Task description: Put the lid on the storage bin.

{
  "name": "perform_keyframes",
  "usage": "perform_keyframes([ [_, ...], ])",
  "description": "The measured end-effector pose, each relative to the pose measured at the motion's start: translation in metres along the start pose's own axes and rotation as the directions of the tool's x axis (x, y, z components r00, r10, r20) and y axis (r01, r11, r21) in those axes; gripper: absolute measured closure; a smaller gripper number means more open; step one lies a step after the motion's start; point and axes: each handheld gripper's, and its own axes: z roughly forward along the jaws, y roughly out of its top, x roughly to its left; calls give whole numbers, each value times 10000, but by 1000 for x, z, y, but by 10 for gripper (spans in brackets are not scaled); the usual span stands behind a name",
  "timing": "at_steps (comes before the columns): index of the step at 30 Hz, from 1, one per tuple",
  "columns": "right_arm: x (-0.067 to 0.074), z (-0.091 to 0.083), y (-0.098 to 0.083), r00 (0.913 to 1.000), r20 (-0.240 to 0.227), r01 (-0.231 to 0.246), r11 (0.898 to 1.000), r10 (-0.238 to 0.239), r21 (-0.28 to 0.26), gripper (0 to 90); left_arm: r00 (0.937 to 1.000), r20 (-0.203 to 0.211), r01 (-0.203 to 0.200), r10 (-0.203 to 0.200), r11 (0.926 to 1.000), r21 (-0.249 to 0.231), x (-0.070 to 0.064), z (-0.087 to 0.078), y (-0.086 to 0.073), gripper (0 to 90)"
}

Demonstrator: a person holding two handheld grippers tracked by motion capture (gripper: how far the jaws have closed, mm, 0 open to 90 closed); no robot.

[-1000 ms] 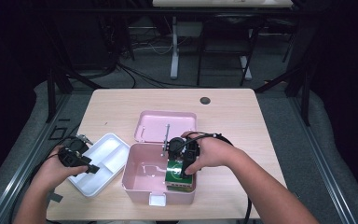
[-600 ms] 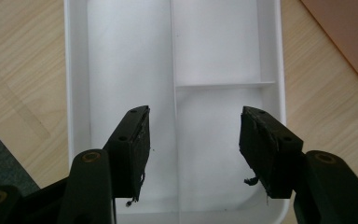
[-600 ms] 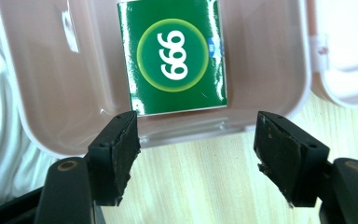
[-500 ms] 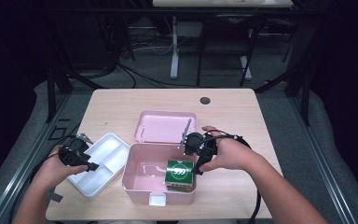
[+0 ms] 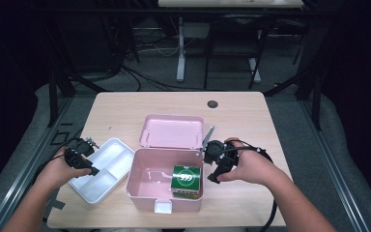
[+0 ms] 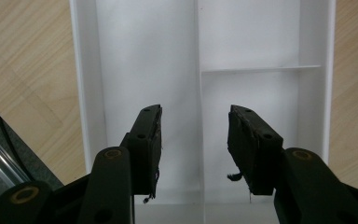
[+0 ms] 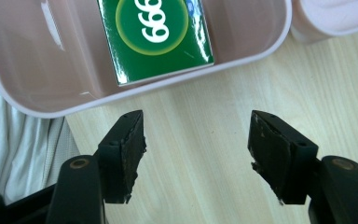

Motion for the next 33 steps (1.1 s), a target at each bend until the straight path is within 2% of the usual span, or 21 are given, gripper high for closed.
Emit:
perform_keyframes([
  [2, 1, 1, -3, 9998, 81, -157, 9999, 157, 38, 360, 10000, 79, -38, 36, 9999, 161, 1, 3, 3, 559],
  [3, 1, 1, -4, 9996, -53, -266, 9996, 266, 38, 360, 9999, 94, -113, 110, 9996, 263, 2, 5, 5, 578],
  [4, 2, 2, -6, 9994, 141, -327, 9994, 328, -54, 362, 10000, 58, -64, 62, 9994, 341, 3, 6, 6, 605],
  [7, 2, 3, -11, 9977, 211, -639, 9977, 644, -229, 364, 9999, 42, -101, 99, 9986, 523, 3, 9, 10, 645],
  [9, 1, 4, -13, 9966, 239, -785, 9966, 792, -266, 366, 9998, 196, 18, -32, 9975, 709, 4, 16, 14, 669],
  [13, 0, 8, -20, 9925, 133, -1211, 9924, 1214, -212, 378, 9996, 267, -28, 3, 9957, 927, 3, 24, 18, 689],
  [17, -1, 11, -24, 9849, 120, -1729, 9849, 1730, -100, 378, 9995, 305, 34, -66, 9948, 1021, 4, 29, 21, 726],
  [19, -1, 12, -26, 9840, 218, -1768, 9842, 1768, -36, 377, 9994, 330, 24, -62, 9932, 1162, 4, 31, 23, 744],
  [25, -1, 15, -32, 9808, 101, -1941, 9796, 1949, -527, 385, 9998, 209, -50, 24, 9916, 1291, 2, 35, 28, 789],
  [32, -6, 19, -42, 9733, -180, -2296, 9694, 2289, -870, 390, 9995, 306, -139, 89, 9856, 1682, -1, 43, 33, 832],
  [33, -7, 20, -44, 9703, -225, -2420, 9651, 2410, -995, 391, 9995, 289, -158, 110, 9851, 1714, -1, 45, 33, 839],
])
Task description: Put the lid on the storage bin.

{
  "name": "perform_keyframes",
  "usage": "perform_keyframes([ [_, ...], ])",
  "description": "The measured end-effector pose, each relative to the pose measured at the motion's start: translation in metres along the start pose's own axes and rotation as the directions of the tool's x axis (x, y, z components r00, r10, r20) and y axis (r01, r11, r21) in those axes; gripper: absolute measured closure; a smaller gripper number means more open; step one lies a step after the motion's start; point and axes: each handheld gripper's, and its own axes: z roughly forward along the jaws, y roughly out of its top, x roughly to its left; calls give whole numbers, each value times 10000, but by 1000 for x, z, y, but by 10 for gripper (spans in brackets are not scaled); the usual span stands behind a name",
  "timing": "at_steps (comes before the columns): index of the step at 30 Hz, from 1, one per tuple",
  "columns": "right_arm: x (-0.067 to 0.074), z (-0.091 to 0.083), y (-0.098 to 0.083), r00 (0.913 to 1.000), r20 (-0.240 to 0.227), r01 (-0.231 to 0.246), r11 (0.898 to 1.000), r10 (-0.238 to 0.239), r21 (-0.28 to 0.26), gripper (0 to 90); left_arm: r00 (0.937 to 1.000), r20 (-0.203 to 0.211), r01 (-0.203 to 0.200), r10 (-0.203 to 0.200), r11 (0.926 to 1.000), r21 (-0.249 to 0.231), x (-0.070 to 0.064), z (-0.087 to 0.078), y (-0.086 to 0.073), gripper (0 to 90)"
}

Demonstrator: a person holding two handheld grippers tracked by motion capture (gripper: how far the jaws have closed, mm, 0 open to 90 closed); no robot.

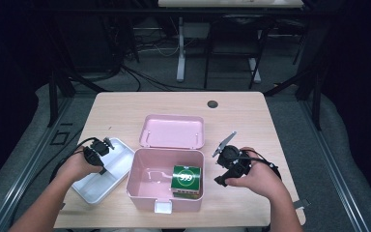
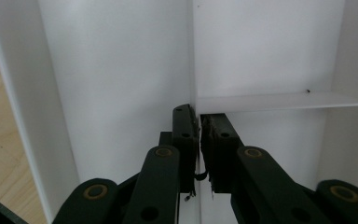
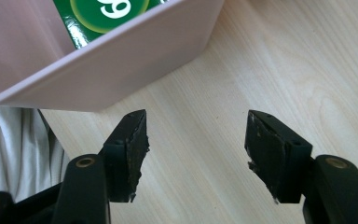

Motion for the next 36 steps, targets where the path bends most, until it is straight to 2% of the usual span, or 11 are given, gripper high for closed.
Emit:
perform_keyframes([
  [3, -5, 1, -4, 9998, 117, -155, 9996, 152, 254, 390, 10000, -8, 53, -53, 9999, 95, 0, 4, 1, 862],
  [9, -10, 4, -12, 9991, 130, -401, 9987, 397, 307, 391, 10000, -15, 89, -89, 9999, 107, 1, 4, 2, 886],
  [21, -10, -1, -16, 9991, 184, -388, 9992, 388, 26, 391, 10000, 76, -30, 27, 9995, 325, 3, 1, 3, 890],
  [27, -11, -4, -18, 9986, 188, -485, 9986, 488, -203, 391, 10000, -43, -26, 26, 9999, 128, 7, -16, -3, 891],
  [34, -11, -4, -19, 9984, 262, -492, 9986, 498, -209, 389, 9998, -125, -149, 146, 9994, -303, 12, -51, -13, 891],
  [36, -11, -3, -19, 9980, 341, -517, 9976, 533, -466, 389, 9998, -69, -193, 190, 9990, -393, 12, -60, -15, 891],
])
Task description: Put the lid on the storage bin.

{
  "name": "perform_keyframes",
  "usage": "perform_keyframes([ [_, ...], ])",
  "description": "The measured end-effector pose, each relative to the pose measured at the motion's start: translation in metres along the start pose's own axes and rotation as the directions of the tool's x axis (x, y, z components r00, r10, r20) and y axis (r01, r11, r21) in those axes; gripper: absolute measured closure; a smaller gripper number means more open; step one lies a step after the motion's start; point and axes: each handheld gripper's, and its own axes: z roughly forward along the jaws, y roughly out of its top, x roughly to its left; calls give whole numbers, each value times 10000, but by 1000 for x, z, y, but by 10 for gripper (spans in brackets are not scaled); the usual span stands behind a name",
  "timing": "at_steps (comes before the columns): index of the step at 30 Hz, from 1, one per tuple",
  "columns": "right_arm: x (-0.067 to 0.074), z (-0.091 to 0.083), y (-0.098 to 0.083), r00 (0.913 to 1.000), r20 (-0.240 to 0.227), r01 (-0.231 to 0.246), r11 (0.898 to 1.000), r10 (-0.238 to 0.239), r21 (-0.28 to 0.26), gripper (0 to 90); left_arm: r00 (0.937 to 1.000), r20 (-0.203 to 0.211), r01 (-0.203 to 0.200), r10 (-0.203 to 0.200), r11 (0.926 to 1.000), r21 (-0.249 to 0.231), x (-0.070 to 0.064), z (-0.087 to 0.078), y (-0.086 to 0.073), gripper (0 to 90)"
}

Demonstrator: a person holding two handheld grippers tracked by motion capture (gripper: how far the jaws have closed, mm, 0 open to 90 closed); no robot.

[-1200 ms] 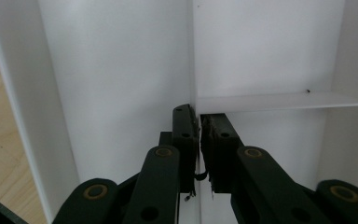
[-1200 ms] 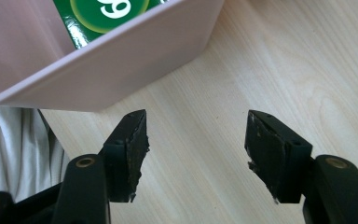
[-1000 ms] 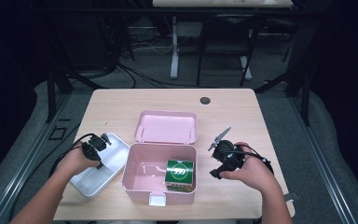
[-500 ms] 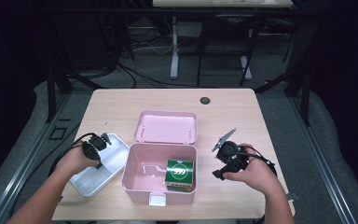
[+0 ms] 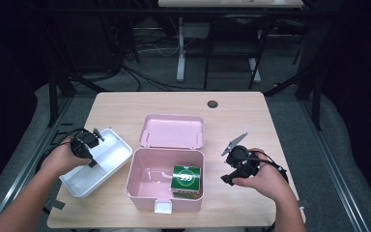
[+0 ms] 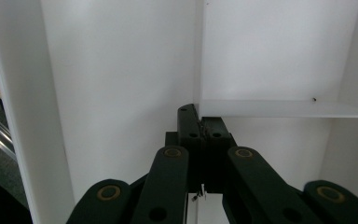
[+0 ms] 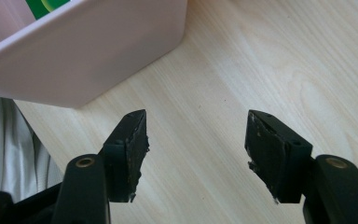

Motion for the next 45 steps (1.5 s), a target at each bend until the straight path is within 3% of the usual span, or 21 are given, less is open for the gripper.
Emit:
perform_keyframes([
  [2, 0, -2, 1, 9999, 35, 103, 9999, -103, 121, 389, 9999, 118, -61, 62, 9999, -79, -1, -8, -1, 891],
  [5, 1, -3, 2, 9999, 103, 92, 9998, -90, -162, 389, 9997, -45, -244, 244, 9996, -142, -5, -22, -1, 890],
  [10, 0, -4, 2, 9998, 144, 104, 9998, -102, -143, 390, 9986, -165, -504, 499, 9982, -311, -9, -42, 0, 891],
  [18, 1, -1, 4, 9995, 234, 204, 9998, -202, -53, 390, 9962, -262, -837, 828, 9959, -334, -18, -64, 4, 891],
  [23, 0, -2, 4, 9994, 304, 155, 9997, -149, -170, 393, 9914, -373, -1270, 1257, 9913, -336, -27, -78, 8, 890],
  [27, 0, -1, 4, 9993, 310, 193, 9998, -190, -110, 393, 9853, -403, -1674, 1659, 9852, -360, -36, -86, 12, 891],
  [36, -1, 3, 3, 9993, 341, 146, 9999, -143, -85, 393, 9683, -49, -2498, 2498, 9672, -463, -55, -90, 26, 890],
  [45, -3, 2, 2, 9992, 387, 96, 10000, -95, -24, 393, 9381, -265, -3462, 3455, 9375, -354, -75, -95, 42, 890],
])
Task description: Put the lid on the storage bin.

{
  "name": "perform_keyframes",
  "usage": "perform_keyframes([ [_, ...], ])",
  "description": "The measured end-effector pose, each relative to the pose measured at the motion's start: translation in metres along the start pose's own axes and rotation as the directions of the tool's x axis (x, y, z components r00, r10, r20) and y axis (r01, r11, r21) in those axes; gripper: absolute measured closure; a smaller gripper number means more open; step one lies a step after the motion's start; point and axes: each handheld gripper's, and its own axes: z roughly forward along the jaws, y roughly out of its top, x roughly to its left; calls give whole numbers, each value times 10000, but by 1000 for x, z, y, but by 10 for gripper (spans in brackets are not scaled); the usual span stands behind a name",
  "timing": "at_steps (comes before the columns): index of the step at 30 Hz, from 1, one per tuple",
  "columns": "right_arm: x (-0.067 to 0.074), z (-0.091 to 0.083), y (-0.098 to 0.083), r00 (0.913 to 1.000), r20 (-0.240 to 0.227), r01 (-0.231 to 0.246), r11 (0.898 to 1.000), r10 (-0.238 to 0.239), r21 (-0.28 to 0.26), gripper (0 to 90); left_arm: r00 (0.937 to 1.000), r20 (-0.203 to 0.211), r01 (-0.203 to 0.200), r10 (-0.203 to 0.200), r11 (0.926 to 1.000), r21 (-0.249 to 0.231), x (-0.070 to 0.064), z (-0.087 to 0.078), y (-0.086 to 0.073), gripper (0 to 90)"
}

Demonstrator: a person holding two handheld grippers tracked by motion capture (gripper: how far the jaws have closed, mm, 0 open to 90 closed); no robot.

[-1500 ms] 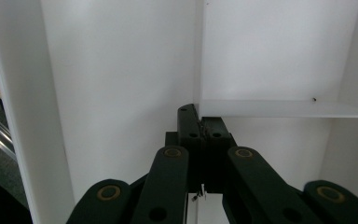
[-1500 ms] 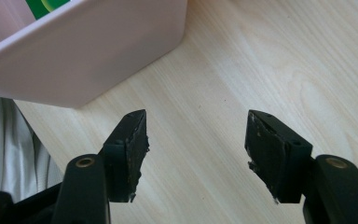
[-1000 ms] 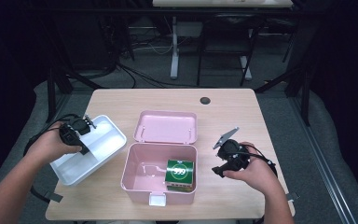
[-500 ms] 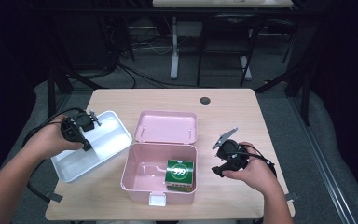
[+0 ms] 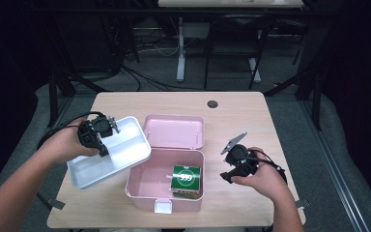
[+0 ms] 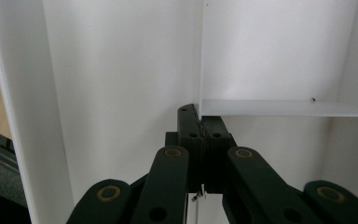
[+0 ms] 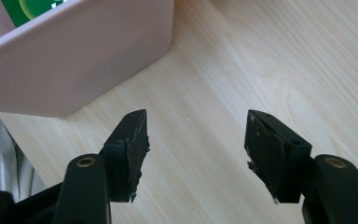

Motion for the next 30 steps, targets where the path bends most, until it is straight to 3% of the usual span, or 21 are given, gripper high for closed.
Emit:
perform_keyframes([
  [7, 0, 1, -1, 10000, 10, -70, 9999, 70, -75, 393, 9969, 123, -771, 771, 9970, 30, -12, -3, 18, 890],
  [17, -1, 0, -2, 10000, 16, -77, 9999, 77, -86, 393, 9857, 211, -1671, 1669, 9859, 84, -27, -2, 41, 890],
  [20, -1, 1, -2, 10000, 15, -76, 9995, 77, -313, 393, 9812, 247, -1915, 1912, 9814, 91, -31, 0, 47, 890],
  [21, -1, 0, -1, 10000, -18, -70, 9999, 70, -147, 393, 9812, 247, -1915, 1912, 9814, 91, -31, 0, 47, 890],
  [22, -1, 1, -2, 10000, 55, -75, 9996, 76, -287, 393, 9754, 222, -2196, 2193, 9755, 132, -35, 2, 51, 890],
  [30, -1, 0, -1, 10000, -37, -47, 9999, 47, -109, 393, 9627, 323, -2690, 2686, 9631, 103, -48, 7, 67, 890],
])
